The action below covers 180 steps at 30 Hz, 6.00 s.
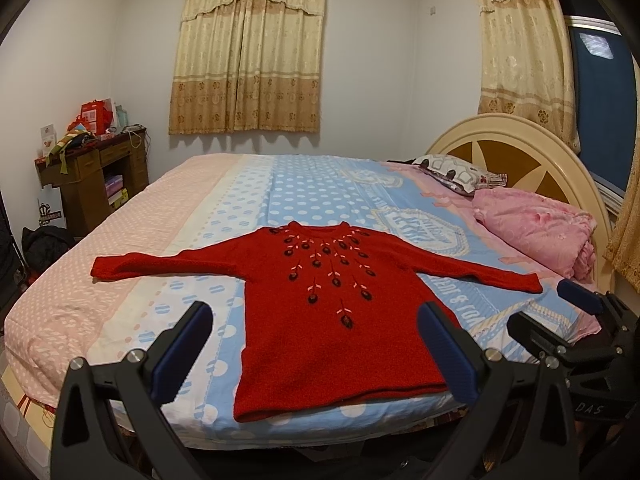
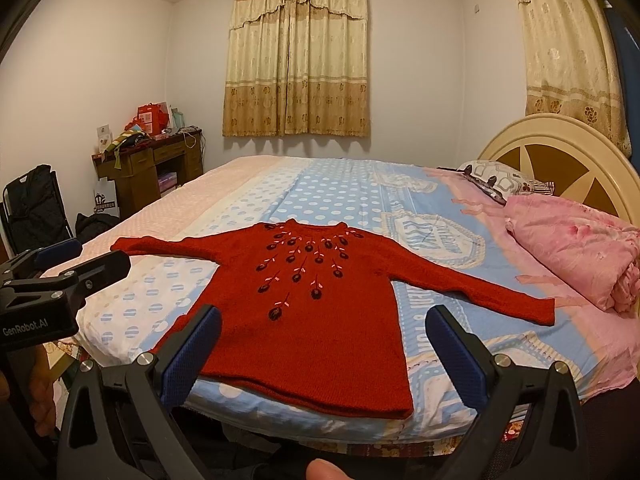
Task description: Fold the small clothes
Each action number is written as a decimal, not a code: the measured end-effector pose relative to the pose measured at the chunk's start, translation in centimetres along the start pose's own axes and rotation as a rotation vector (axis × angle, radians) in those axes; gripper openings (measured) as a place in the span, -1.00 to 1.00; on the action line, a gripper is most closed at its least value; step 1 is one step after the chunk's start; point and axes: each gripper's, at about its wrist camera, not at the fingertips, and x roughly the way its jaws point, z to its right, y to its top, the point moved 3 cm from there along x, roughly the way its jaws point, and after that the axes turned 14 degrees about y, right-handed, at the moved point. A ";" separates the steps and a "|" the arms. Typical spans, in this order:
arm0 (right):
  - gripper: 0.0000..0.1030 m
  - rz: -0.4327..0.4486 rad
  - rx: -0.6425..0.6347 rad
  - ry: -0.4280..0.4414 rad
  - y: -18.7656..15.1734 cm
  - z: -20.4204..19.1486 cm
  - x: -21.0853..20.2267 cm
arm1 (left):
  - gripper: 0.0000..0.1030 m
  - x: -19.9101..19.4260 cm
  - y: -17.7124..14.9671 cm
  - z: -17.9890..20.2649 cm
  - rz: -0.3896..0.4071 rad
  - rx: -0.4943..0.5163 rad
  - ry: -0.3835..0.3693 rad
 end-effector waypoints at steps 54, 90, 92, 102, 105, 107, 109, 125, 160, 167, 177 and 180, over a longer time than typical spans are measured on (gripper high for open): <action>0.98 -0.030 -0.006 0.013 -0.3 1.1 1.9 | 1.00 1.8 -0.3 -0.7 -0.022 0.014 0.005; 0.97 -0.156 0.429 -0.340 -3.8 30.8 10.8 | 1.00 24.6 1.7 0.3 -0.208 0.157 0.017; 0.92 -0.154 0.455 -0.373 -3.7 33.0 10.1 | 1.00 26.0 1.6 0.1 -0.219 0.166 0.024; 0.48 -0.192 0.589 -0.554 -4.6 43.5 7.4 | 1.00 30.7 1.2 -1.1 -0.232 0.199 0.089; 0.35 -0.206 0.634 -0.568 -5.2 45.7 7.4 | 1.00 31.7 0.9 -1.3 -0.247 0.186 0.086; 0.21 -0.215 0.673 -0.556 -5.5 47.0 7.7 | 1.00 32.4 0.7 -1.5 -0.262 0.173 0.082; 0.16 -0.213 0.693 -0.533 -5.6 47.5 8.1 | 1.00 32.9 0.3 -1.6 -0.276 0.168 0.081; -0.71 -0.315 0.689 -0.463 -5.9 47.1 12.9 | 1.00 34.1 -0.8 -2.5 -0.333 0.109 0.052; -0.80 -0.176 0.423 0.029 15.0 26.2 25.6 | 1.00 32.2 -0.8 -3.6 -0.290 0.046 -0.007; -0.80 -0.210 0.340 0.108 16.4 20.1 30.2 | 1.00 32.2 -0.8 -3.8 -0.290 0.032 -0.023; -0.79 -0.316 0.260 0.222 13.8 11.4 38.6 | 1.00 30.6 -0.5 -3.9 -0.270 0.061 -0.065; -0.79 -0.366 0.252 0.255 11.7 9.3 41.2 | 1.00 29.9 -0.2 -3.8 -0.251 0.094 -0.064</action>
